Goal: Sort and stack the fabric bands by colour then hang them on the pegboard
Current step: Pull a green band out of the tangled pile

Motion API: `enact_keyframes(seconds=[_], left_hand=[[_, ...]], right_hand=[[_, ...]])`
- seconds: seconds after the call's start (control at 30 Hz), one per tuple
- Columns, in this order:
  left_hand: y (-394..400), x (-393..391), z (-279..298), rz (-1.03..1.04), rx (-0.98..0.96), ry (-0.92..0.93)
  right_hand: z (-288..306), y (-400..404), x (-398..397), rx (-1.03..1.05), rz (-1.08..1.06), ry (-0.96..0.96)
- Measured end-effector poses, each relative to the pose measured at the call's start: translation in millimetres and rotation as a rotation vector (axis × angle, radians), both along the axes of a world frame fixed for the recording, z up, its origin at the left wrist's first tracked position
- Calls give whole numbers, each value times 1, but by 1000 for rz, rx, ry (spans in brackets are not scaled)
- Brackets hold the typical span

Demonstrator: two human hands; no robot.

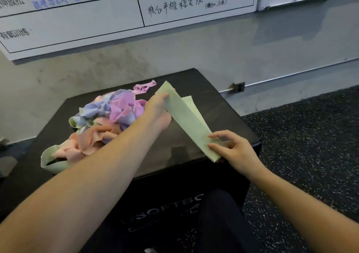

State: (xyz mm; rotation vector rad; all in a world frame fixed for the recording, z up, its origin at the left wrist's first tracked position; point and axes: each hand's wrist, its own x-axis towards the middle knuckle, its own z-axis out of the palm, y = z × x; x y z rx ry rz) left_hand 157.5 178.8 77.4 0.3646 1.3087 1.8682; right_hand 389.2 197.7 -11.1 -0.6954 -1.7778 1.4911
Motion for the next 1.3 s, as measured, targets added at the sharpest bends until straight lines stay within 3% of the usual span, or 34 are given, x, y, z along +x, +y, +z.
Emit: enact_keyframes(seconds=[0.1, 0.23, 0.37, 0.47, 0.53, 0.73, 0.93, 1.17, 1.3], left_hand=[[31, -11, -13, 50, -51, 13], [75, -41, -35, 61, -136, 68], [111, -71, -59, 76, -138, 8], [129, -85, -71, 80, -156, -105], [139, -87, -76, 88, -181, -120], [142, -58, -55, 43, -262, 86], [155, -71, -68, 1, -410, 471], [165, -85, -95, -17, -419, 478], [174, -89, -104, 5, -430, 497]], right_hand=[[-3, 15, 7, 61, 8, -47], [-11, 40, 19, 101, 211, -183], [-21, 64, 14, 276, 120, -203], [-29, 82, 5, 723, -26, -211], [-32, 95, -1, 905, -120, -255], [-23, 116, -18, 845, -50, -75], [-46, 135, -29, 1033, 93, -194], [-71, 140, -38, 933, 207, -218], [-76, 139, -37, 989, 202, -207]])
